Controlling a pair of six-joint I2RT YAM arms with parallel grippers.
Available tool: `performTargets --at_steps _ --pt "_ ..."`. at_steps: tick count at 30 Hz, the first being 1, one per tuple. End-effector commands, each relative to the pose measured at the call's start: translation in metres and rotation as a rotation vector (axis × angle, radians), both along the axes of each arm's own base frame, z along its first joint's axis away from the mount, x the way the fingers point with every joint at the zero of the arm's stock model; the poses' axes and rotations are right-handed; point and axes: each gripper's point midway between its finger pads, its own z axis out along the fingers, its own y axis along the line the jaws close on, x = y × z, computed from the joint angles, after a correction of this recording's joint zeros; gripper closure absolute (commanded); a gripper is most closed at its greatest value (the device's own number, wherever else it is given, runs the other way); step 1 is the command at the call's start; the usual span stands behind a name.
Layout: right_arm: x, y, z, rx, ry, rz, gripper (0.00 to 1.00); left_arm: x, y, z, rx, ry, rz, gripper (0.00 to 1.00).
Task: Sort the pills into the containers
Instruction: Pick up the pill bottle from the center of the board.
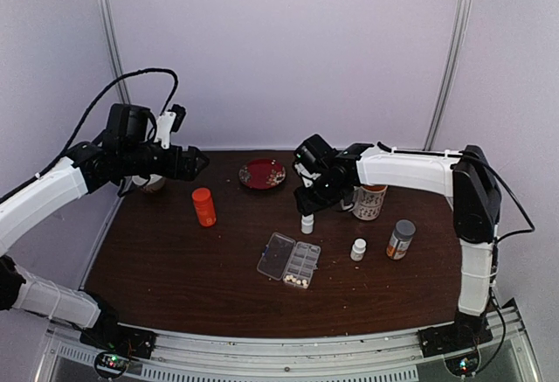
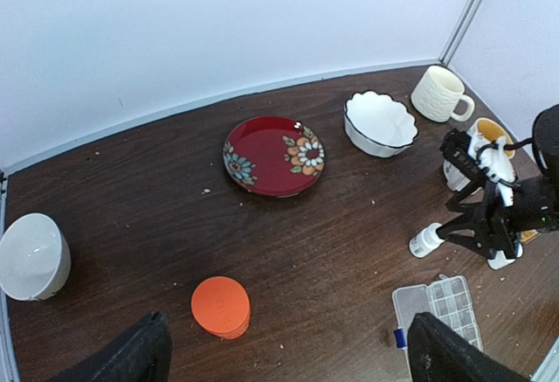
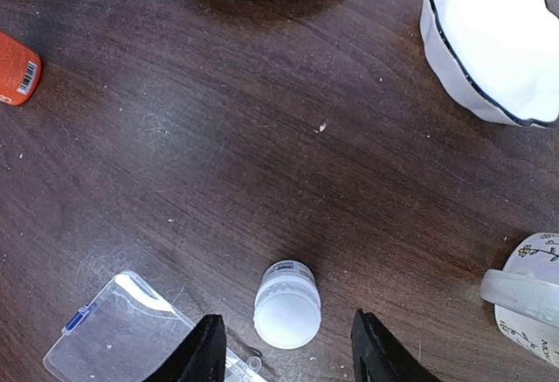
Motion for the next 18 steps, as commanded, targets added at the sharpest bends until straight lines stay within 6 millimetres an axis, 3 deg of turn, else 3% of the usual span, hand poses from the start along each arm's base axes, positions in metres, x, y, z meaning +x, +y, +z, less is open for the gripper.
performTargets --at_steps 1,18 --pt "0.005 -0.003 -0.009 -0.035 0.016 -0.025 0.49 0.003 -0.011 0.012 -0.041 -0.057 -0.054 0.02" --pt "0.008 -0.005 -0.031 -0.081 0.054 -0.034 0.57 0.004 -0.016 0.001 -0.020 -0.041 -0.084 0.02"
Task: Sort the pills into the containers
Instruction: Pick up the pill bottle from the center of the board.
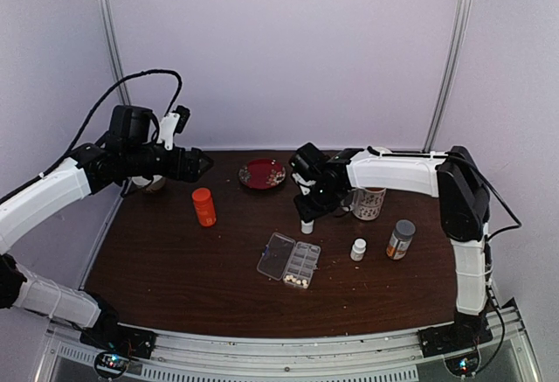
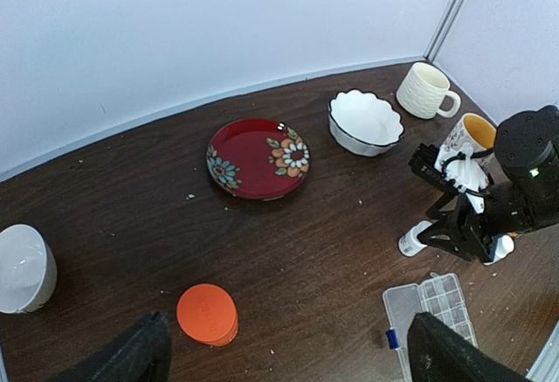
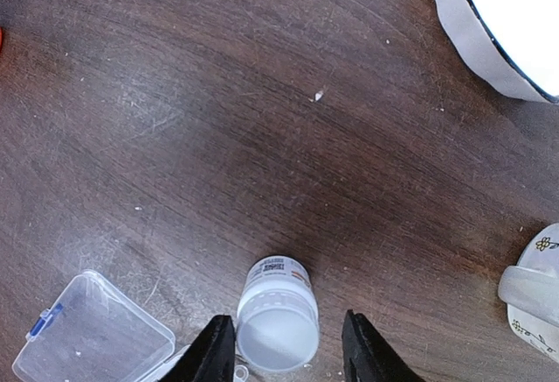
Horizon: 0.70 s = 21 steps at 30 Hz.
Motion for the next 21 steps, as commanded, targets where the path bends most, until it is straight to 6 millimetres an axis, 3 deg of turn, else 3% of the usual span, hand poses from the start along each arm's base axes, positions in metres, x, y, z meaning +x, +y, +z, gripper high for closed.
performTargets --at_steps 1,4,13,17,19,21 --pt "0.007 0.001 -0.003 -0.014 -0.001 -0.020 0.57 0.003 -0.006 0.002 -0.007 -0.027 -0.030 0.02" --pt "0.007 0.002 -0.004 -0.014 0.005 -0.017 0.58 0.003 -0.006 0.000 -0.003 -0.021 -0.033 0.02" --pt "0.006 -0.001 -0.001 -0.027 0.010 -0.020 0.73 0.001 -0.005 -0.004 0.008 -0.017 -0.036 0.02" --pt "0.006 -0.003 0.021 -0.006 -0.022 -0.022 0.71 0.000 -0.006 -0.003 0.004 -0.019 -0.043 0.03" --pt "0.005 -0.004 0.029 0.003 -0.036 -0.018 0.62 0.000 -0.006 -0.003 0.002 -0.023 -0.046 0.02" --pt "0.005 -0.004 0.033 0.003 -0.044 -0.010 0.61 0.000 -0.006 -0.003 0.000 -0.025 -0.047 0.02"
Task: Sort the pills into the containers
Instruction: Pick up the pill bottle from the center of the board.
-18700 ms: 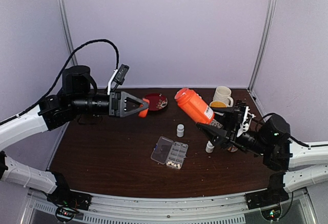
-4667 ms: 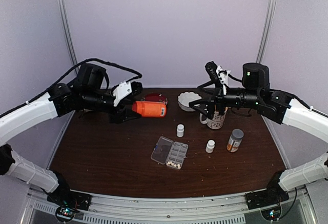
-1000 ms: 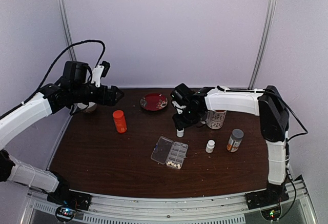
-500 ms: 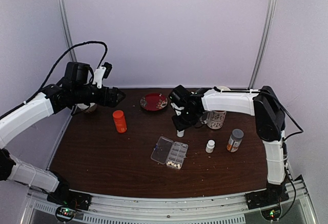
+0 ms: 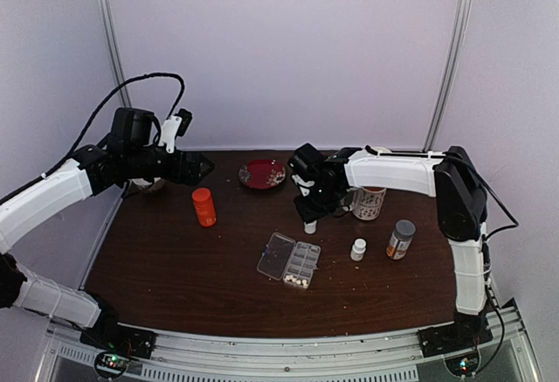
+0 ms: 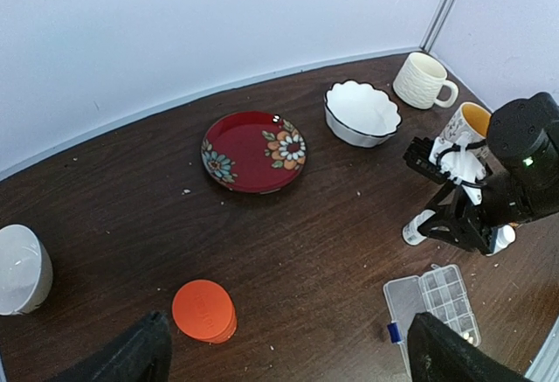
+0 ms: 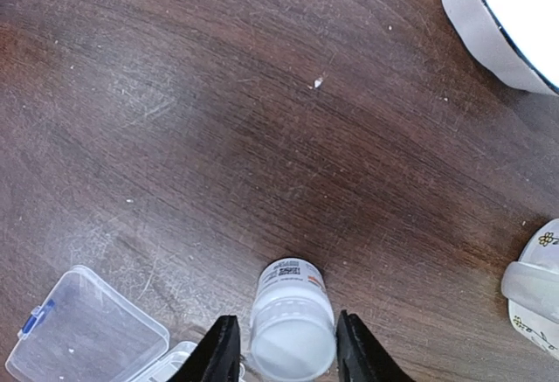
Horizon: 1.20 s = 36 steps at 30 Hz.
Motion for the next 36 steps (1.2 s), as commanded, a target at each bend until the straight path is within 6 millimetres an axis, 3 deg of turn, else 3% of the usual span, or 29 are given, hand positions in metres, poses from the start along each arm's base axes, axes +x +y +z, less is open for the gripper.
performTargets --at_steps 1,3,6,9,22,34,36 --pt "0.006 -0.003 0.039 0.030 -0.071 -0.009 0.67 0.001 -0.004 0.005 -0.016 -0.036 -0.023 0.02" --pt "0.006 -0.004 0.036 0.022 -0.066 -0.006 0.75 0.000 -0.004 0.005 -0.016 -0.035 -0.026 0.03" --pt "0.006 -0.004 0.029 0.013 -0.056 -0.004 0.77 0.000 -0.004 0.005 -0.018 -0.034 -0.027 0.02" --pt "0.004 -0.004 0.023 0.007 -0.043 -0.004 0.70 -0.001 -0.004 0.004 -0.017 -0.032 -0.028 0.02" --pt "-0.001 -0.007 0.012 -0.009 -0.020 0.007 0.64 0.000 -0.007 -0.001 -0.016 -0.017 -0.041 0.02" --pt "-0.003 -0.010 0.006 -0.029 -0.013 0.010 0.48 0.000 -0.009 -0.002 -0.017 -0.012 -0.051 0.02" --pt "-0.002 -0.010 0.004 -0.032 -0.010 0.009 0.50 0.000 -0.009 -0.002 -0.017 -0.013 -0.051 0.03"
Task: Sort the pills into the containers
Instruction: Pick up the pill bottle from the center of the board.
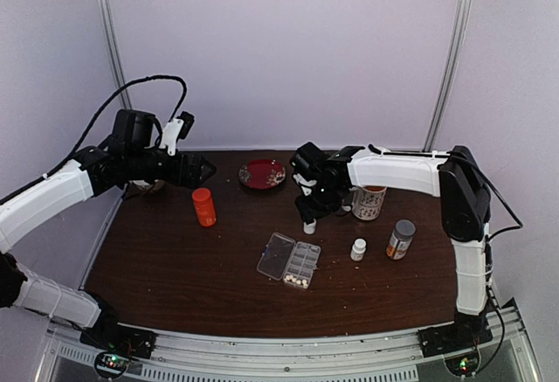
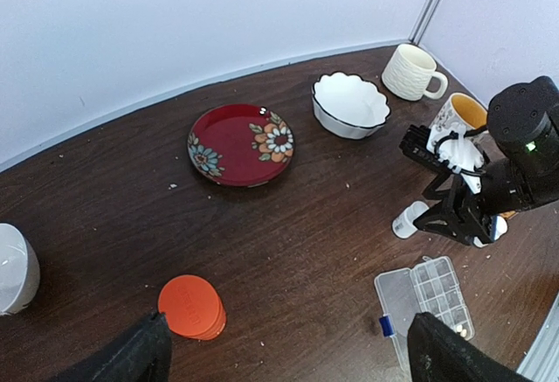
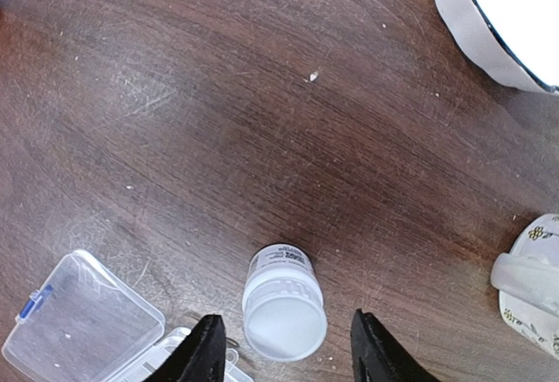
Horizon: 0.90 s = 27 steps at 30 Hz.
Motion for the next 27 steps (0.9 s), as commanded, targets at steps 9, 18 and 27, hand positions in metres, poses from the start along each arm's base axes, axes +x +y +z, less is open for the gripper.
performTargets --at_steps 9,18,27 --pt "0.0031 -0.0026 -0.0054 -0.020 -0.001 -0.005 0.55 0.0041 -0.0045 0.0059 -0.009 -0.037 -0.021 0.02" --pt "0.0051 -0.0006 -0.0068 -0.025 0.001 0.001 0.57 0.0043 -0.0042 0.0052 -0.004 -0.036 -0.022 0.02" --pt "0.0071 -0.0011 -0.0029 -0.029 -0.008 -0.005 0.76 0.0048 -0.0041 0.0052 0.002 -0.038 -0.022 0.02"
